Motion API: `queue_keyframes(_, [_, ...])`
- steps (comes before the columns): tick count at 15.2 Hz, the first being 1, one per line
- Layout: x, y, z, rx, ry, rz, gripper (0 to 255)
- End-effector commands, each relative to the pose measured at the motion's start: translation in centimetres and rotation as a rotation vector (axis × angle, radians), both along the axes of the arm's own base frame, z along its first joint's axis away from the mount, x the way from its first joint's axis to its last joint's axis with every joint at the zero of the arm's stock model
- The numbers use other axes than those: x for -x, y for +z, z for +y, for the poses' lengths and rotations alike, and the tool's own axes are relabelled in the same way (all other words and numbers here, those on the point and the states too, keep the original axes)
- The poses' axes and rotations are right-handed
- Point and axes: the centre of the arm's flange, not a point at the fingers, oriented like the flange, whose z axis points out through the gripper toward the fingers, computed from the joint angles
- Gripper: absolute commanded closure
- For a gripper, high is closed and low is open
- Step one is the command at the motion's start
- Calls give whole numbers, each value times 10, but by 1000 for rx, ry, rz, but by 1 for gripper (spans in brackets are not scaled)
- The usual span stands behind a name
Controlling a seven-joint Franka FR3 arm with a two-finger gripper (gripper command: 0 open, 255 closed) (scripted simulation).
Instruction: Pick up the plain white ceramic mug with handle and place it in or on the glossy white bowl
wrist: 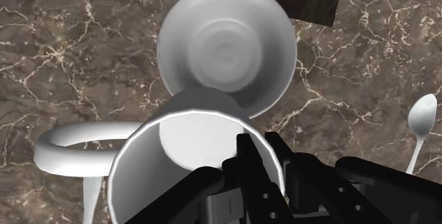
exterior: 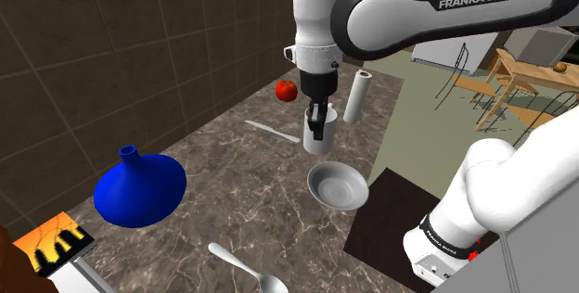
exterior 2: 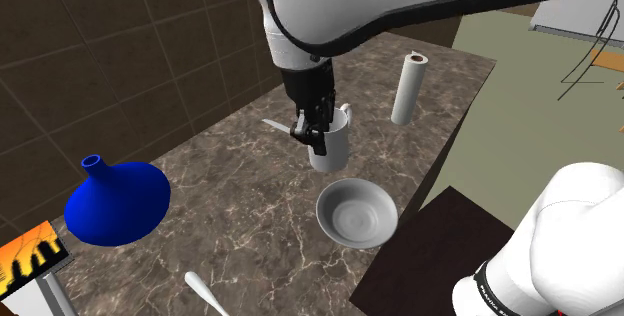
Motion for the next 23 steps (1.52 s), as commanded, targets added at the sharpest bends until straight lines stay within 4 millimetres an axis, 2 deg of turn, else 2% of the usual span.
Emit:
queue_keyframes(1, [26,3,-10,0,-1,0,255])
queue_keyframes(6, [84,10,-39,0,-1,0,255])
queue_keyframes(23, [84,-80,-39,0,-1,0,255])
